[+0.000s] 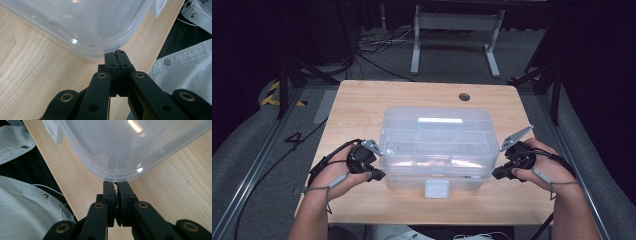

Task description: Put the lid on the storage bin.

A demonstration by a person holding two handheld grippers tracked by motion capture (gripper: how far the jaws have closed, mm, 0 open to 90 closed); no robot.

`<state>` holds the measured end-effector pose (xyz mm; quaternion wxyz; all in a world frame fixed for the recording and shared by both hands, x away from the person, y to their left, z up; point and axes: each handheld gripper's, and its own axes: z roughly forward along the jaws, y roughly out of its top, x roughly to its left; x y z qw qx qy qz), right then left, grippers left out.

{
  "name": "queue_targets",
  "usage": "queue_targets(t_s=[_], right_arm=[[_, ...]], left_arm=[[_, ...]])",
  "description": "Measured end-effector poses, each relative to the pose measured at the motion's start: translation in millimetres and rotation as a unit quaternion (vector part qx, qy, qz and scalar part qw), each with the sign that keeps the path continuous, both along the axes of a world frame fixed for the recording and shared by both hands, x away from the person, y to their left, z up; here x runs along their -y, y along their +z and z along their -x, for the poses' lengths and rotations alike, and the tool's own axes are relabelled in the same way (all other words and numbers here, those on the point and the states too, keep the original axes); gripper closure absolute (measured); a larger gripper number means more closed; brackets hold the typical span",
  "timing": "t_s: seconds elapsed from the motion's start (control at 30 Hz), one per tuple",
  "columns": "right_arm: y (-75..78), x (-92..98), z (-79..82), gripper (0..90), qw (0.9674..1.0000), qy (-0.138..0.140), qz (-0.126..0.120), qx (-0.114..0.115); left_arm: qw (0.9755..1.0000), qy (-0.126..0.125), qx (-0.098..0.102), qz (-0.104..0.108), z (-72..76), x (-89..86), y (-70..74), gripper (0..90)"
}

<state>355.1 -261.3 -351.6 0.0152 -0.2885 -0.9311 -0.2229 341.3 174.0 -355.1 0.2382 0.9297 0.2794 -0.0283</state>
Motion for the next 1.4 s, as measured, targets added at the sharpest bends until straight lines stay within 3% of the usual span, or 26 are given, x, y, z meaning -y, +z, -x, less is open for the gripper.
queue_targets(t_s=[0.63, 0.9, 1.4], right_arm=[[-3.6, -1.5, -1.3, 85.9, 1.0, 0.001, 0.006, -0.007], [-4.6, -0.3, -1.3, 85.5, 0.9998, -0.002, 0.018, -0.012], [-5.2, 2.0, -0.3, 80.8, 0.9999, -0.003, 0.008, -0.014]], left_arm=[[1.0, -0.003, -0.006, -0.007, -1.6, 0.9, -3.4, 89.7], [0.9997, 0.002, -0.009, -0.021, -1.4, -1.1, -4.6, 89.6], [0.9997, -0.004, -0.022, -0.011, 0.4, -0.4, -9.0, 86.2]])
